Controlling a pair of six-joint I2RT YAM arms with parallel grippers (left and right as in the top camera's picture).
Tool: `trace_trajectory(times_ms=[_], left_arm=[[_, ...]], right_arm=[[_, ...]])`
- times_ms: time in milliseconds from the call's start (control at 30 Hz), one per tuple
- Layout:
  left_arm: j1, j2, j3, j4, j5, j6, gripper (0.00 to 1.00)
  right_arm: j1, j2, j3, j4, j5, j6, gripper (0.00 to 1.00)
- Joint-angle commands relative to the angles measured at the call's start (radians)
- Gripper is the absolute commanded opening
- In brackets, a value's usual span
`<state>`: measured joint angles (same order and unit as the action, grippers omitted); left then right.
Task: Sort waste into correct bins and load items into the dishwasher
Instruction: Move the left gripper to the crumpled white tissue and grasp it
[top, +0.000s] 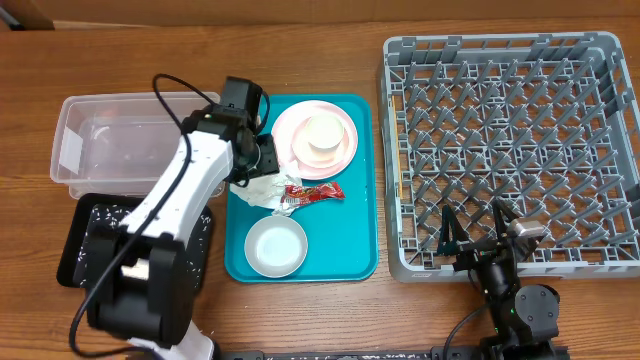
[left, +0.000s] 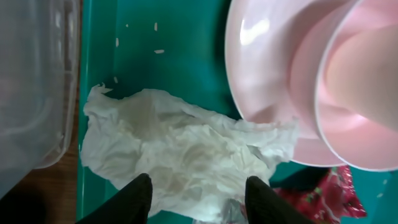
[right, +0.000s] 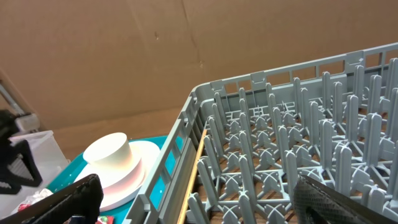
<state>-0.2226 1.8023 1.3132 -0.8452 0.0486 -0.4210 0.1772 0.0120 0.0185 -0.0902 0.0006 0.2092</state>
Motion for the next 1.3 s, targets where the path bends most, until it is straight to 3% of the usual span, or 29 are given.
trace_trajectory(times_ms=[0, 467, 600, 667, 800, 1267], left_arm=[[-0.002, 0.059, -0.011, 0.006, -0.007, 0.018, 0.52], [-0.002, 0.169, -0.012, 0.028, -0.007, 0.022, 0.5], [-0.002, 0.178, -0.012, 0.03, -0.008, 0.026, 0.36], [-0.002, 0.178, -0.012, 0.031, -0.007, 0.025, 0.17], [-0.001, 0.176, 0.001, 0.027, -0.005, 0.025, 0.05], [-0.001, -0.077, 0.225, -0.163, 0.0, 0.025, 0.04]], right_arm=[[-0.003, -0.008, -0.011, 0.006, 0.0, 0.001, 1.0], [-0.003, -0.008, -0.011, 0.006, 0.0, 0.001, 1.0], [-0.003, -0.008, -0.011, 0.006, 0.001, 0.001, 1.0], [-0.003, -0.008, -0.011, 0.006, 0.0, 0.001, 1.0], [-0.003, -0.008, -0.011, 0.006, 0.001, 0.001, 1.0], [-0.003, -0.008, -0.011, 0.006, 0.001, 0.001, 1.0]])
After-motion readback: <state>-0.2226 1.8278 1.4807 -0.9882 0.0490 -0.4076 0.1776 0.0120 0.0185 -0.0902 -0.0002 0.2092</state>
